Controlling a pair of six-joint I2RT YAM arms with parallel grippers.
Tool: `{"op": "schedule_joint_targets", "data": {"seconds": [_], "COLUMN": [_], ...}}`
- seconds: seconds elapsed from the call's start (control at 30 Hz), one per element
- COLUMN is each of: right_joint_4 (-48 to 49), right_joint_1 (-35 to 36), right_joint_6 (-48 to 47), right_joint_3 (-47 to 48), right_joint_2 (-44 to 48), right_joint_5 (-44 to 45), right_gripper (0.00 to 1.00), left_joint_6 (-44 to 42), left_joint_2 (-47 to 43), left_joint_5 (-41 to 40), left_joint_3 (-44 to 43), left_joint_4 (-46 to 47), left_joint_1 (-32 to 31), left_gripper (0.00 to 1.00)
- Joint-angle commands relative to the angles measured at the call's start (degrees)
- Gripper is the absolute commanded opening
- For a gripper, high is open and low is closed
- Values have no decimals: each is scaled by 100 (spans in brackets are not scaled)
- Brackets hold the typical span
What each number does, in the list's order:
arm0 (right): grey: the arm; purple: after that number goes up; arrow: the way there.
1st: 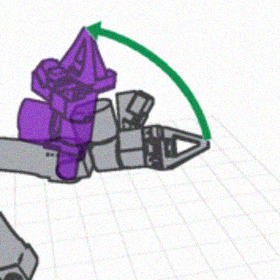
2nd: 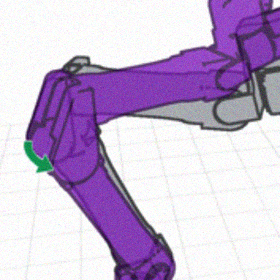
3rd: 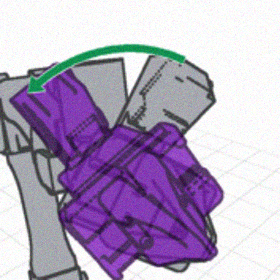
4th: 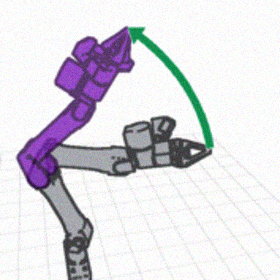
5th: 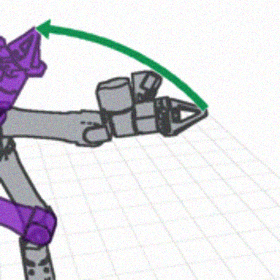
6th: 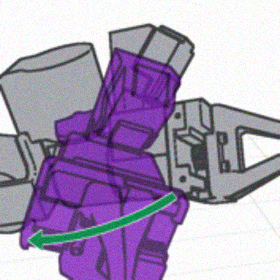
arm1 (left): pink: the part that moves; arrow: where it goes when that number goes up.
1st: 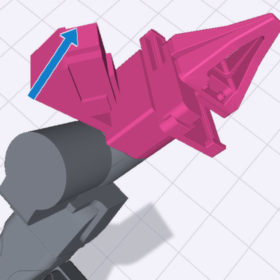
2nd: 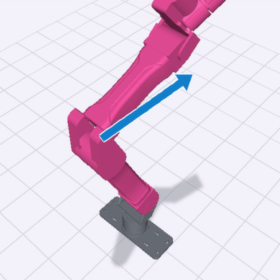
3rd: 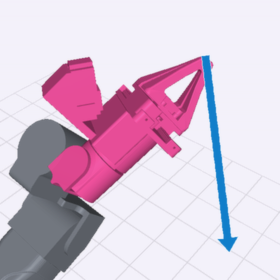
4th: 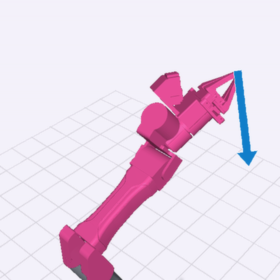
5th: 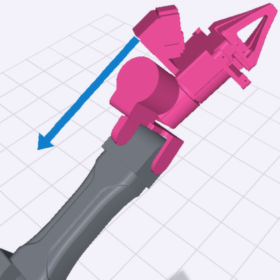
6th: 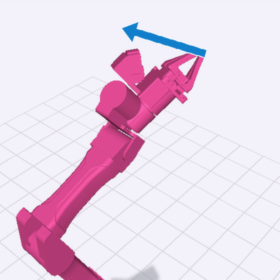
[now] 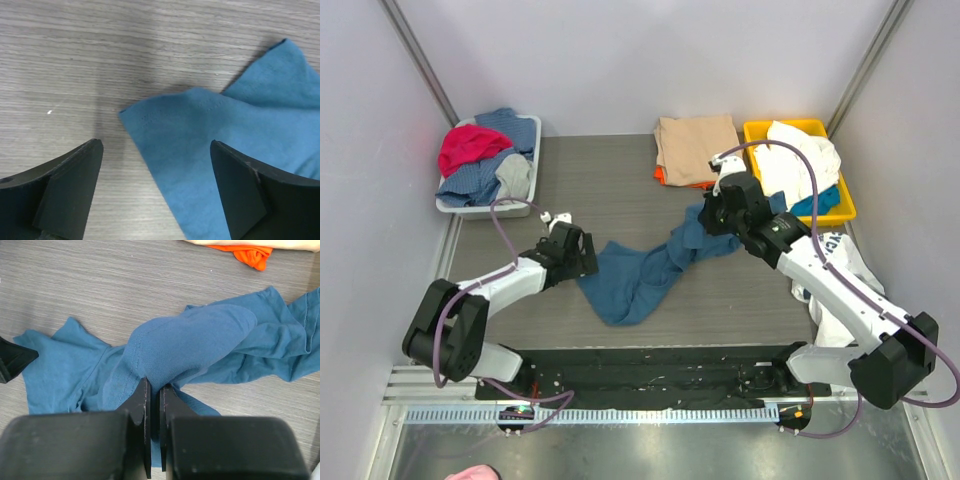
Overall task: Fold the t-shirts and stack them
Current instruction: Move the tshirt to the center of the board, then flatten the tshirt out
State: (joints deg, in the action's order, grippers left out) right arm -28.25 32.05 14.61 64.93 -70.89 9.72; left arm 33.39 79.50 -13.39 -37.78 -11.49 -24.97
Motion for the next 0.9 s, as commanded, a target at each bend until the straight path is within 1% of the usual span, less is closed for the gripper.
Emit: {"op": "schedule_joint_targets", "data": {"seconds": [0.0, 0.1, 0.13, 0.2, 0.23, 0.3, 0.33, 0.4, 0.43, 0.47, 0.53, 0.6, 0.67, 0.7, 0.73, 0.77, 0.8, 0.83, 0.87], "right_joint_4": [250, 241, 232, 224, 223, 206, 197, 197, 197, 197, 188, 188, 180, 162, 162, 145, 127, 118, 109], "right_joint_1": [-6, 11, 3, -6, 3, 3, 3, 3, 3, 3, 3, -6, -6, -6, 3, 3, 3, 3, 3], "right_joint_6": [24, 24, 24, 24, 24, 24, 16, 24, 33, 50, 68, 86, 86, 42, 7, -46, -177, -239, -309], "right_joint_3": [-24, -76, -103, -138, -173, -208, -243, -270, -305, -314, -340, -332, -244, -200, -60, 37, 142, 395, 546], "right_joint_2": [243, 304, 322, 365, 392, 418, 418, 427, 445, 453, 454, 506, 594, 646, 673, 752, 778, 805, 875], "right_joint_5": [136, 180, 206, 241, 267, 303, 329, 355, 399, 426, 496, 636, 777, 812, 847, 856, 857, 839, 804], "right_gripper": [1, 1, 1, 1, 1, 1, 1, 1, 1, 1, 1, 1, 1, 1, 1, 1, 1, 1, 1], "left_joint_6": [107, 151, 159, 168, 168, 186, 186, 160, 168, 159, 125, 98, -51, -147, -244, -436, -534, -613, -797], "left_joint_2": [380, 557, 679, 803, 899, 996, 1032, 1111, 1111, 1085, 936, 506, 120, -256, -469, -654, -986, -1129, -1243], "left_joint_5": [-94, 46, 64, 99, 126, 240, 301, 451, 486, 504, 548, 469, 329, 241, 57, -31, -145, -312, -383], "left_joint_3": [-36, -89, -115, -177, -195, -247, -256, -248, -239, -230, -282, -431, -633, -965, -1177, -1405, -1904, -2170, -2451], "left_joint_4": [463, 603, 621, 656, 665, 691, 700, 753, 770, 771, 596, 385, -80, -282, -710, -923, -1108, -1476, -1645], "left_joint_1": [-8, -34, -34, -69, -87, -87, -96, -113, -113, -104, -113, -113, -104, -104, -104, -96, -104, -87, -96], "left_gripper": [91, 85, 78, 69, 61, 54, 44, 25, 4, 0, 0, 0, 0, 0, 0, 0, 0, 0, 0]}}
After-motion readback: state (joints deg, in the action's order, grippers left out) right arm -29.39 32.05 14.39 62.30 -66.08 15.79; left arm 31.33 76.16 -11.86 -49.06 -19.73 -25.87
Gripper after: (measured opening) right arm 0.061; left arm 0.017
